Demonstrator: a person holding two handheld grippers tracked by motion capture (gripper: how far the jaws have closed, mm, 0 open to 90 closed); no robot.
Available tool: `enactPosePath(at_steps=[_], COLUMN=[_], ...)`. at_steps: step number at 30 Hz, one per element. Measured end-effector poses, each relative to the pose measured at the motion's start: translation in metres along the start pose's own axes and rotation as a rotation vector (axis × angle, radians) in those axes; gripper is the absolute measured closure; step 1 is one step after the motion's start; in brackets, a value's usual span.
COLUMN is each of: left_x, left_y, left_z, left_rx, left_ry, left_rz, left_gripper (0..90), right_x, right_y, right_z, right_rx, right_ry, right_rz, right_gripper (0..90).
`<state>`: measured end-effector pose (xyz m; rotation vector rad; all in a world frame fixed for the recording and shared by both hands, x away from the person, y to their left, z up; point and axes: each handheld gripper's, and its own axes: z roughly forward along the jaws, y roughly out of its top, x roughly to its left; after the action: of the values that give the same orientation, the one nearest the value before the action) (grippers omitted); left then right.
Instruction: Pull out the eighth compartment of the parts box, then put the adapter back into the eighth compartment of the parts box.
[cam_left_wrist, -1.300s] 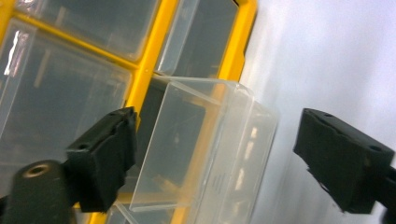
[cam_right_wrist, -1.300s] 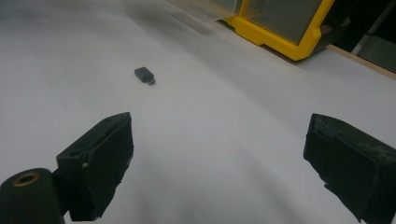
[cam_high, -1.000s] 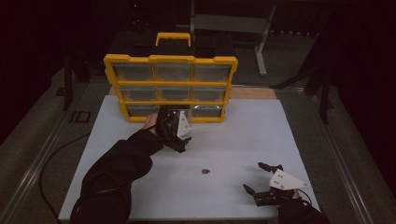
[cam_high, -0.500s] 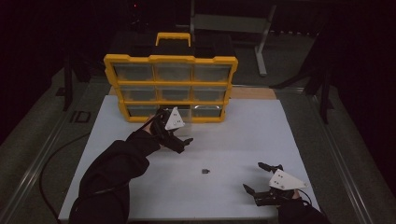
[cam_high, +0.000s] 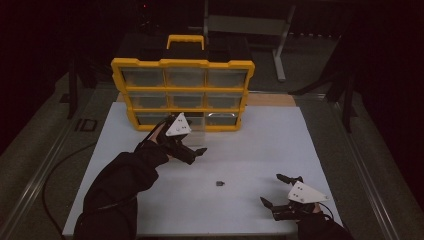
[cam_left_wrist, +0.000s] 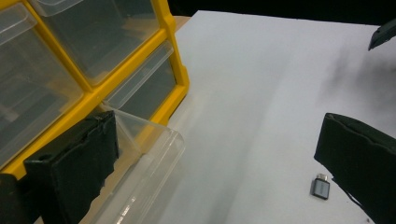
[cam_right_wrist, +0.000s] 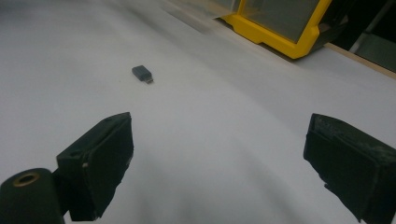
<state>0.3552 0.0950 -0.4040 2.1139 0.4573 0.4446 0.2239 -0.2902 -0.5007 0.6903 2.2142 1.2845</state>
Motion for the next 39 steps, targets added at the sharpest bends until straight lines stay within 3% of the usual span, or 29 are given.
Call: enactPosePath(at_steps=[10, 29, 39], left_x=[-0.002, -0.020, -0.029], left_y=[0.002, 0.005, 0.002], left_z=[0.000, 0.006, 0.010], left_rx=[-0.014, -0.016, -0.024], left_ry=[-0.007, -0.069, -0.108], left_rz=[0.009, 0.037, 0.024], left_gripper=[0.0, 0.0, 0.0], right_x=[0.000, 0.000, 0.000], right_y=[0.000, 0.000, 0.000], right_z=[0.000, 0.000, 0.000], right_rx=[0.002, 0.001, -0.001], right_ry=[0.002, 0.004, 0.003], right_rz=[-0.002, 0.000, 0.002], right_gripper=[8.3, 8.3, 8.3])
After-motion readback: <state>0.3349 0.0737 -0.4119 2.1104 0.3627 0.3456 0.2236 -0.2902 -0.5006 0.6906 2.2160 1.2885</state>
